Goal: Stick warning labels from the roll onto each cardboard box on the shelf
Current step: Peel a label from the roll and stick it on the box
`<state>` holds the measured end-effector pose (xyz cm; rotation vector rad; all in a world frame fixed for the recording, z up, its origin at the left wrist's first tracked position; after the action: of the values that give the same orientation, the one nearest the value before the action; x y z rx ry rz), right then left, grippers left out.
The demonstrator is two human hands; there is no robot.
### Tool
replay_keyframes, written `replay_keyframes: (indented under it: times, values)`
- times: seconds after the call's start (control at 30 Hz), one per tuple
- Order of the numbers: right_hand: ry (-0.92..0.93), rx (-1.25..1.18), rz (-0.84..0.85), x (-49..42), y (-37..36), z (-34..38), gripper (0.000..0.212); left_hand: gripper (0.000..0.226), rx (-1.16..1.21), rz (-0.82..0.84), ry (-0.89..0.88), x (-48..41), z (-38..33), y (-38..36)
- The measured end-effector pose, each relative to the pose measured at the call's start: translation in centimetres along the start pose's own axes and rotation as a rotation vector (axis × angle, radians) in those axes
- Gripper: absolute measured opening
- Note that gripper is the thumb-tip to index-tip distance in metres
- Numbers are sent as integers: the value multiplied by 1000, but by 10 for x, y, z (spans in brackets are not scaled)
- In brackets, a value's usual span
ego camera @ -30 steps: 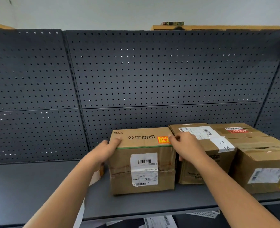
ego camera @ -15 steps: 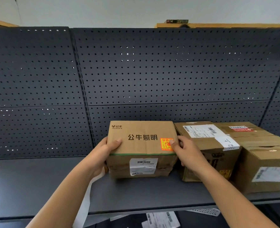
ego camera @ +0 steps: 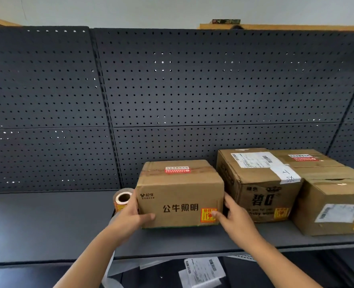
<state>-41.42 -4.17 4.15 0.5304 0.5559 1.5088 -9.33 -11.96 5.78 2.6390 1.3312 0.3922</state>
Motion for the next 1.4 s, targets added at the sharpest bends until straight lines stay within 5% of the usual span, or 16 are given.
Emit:
replay_keyframes:
  times: [0.07,0.2,0.4,0.67,0.8,0.87,0.97,1.13,1.27,1.4]
  values:
    - [-57,37,-43,4,-14,-12,74,96,-158,-68,21,4,4,-7]
    - [-91,73,-87,9,-27,-21,77,110,10,-101,-51,1,28,-23]
    - [-63,57,29,7,-8,-9,91,91,191,-126,-92,6,16,-22]
    - [-145,-224,-30,-19,5,11,102,56,217,-294,-115,7,-23,-21]
    - [-171,-522,-56,-26,2,16,67,60,469,-398,-38,-8,-14,-11]
    - [-144,-600,-76,-29,1,20,52,41,563,-383,-45,-14,-17,-14]
    - [-109,-672,-73,-36,-4,24,48,22,591,-358,-8,-20,-21,-21]
    - [-159,-798,-166,-51,-15,15,61,29,687,-372,22,-26,-24,-26]
    - [-128,-850,-188,-52,-21,23,32,36,684,-353,23,-29,-23,-28]
    - [-119,-855,-198,-49,-21,31,28,33,669,-355,19,-26,-25,-26]
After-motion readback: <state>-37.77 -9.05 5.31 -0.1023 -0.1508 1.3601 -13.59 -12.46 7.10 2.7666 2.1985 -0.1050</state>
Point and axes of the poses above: each hand's wrist, its own x-axis away from the middle knuckle, its own y-axis out of the back of the hand, z = x × y, the point moved 2 cm from there along -x, towards the middle knuckle, and after that the axes turned 14 degrees about z, right-handed, at the moved point
